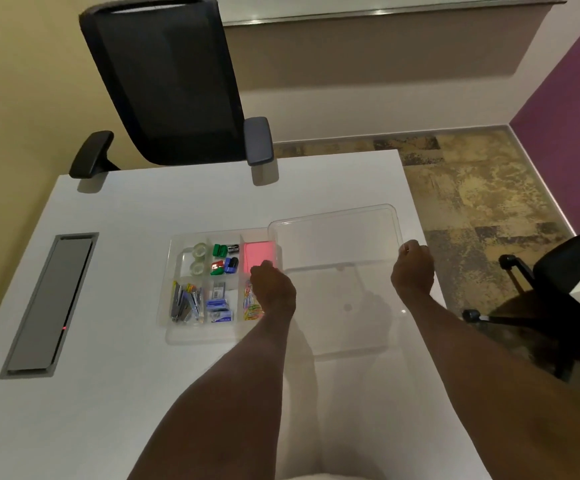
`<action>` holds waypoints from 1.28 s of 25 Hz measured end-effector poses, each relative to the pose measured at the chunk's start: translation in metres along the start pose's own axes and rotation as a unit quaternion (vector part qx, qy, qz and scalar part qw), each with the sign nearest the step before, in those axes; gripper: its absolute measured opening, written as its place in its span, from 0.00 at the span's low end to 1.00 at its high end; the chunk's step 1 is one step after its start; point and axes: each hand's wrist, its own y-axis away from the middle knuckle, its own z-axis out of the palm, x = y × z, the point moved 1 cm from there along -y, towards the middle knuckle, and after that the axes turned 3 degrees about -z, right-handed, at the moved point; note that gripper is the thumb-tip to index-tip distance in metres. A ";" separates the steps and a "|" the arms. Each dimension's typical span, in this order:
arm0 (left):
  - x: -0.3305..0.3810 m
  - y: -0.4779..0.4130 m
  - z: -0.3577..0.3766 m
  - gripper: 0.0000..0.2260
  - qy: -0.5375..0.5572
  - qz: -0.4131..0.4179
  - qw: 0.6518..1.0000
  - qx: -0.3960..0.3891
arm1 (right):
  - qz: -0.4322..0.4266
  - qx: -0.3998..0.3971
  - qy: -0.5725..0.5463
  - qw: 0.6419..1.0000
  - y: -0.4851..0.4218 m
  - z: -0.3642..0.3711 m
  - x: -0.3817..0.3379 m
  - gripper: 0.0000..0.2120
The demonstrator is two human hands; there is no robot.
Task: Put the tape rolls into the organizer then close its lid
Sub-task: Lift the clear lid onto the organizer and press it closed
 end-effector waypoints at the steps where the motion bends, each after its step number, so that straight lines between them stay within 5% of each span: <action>1: -0.007 -0.002 -0.009 0.13 0.022 -0.011 1.000 0.016 | -0.013 0.003 -0.009 1.000 0.004 -0.001 -0.010 0.09; 13: -0.072 -0.052 -0.151 0.09 0.227 -0.006 0.965 0.128 | -0.076 -0.004 -0.177 0.981 0.063 0.003 -0.122 0.11; 23: -0.130 -0.113 -0.235 0.10 0.479 -0.035 0.877 -0.002 | -0.107 -0.127 -0.376 0.911 0.100 0.009 -0.197 0.09; 28: -0.155 -0.131 -0.258 0.10 0.584 -0.099 0.798 -0.110 | -0.024 -0.168 -0.480 0.861 0.109 0.007 -0.209 0.07; 30: -0.166 -0.134 -0.261 0.08 0.562 -0.098 0.810 -0.136 | 0.003 -0.146 -0.485 0.862 0.113 0.006 -0.213 0.11; 32: -0.176 -0.136 -0.261 0.05 0.488 -0.086 0.858 -0.137 | 0.012 -0.135 -0.464 0.876 0.116 0.006 -0.214 0.16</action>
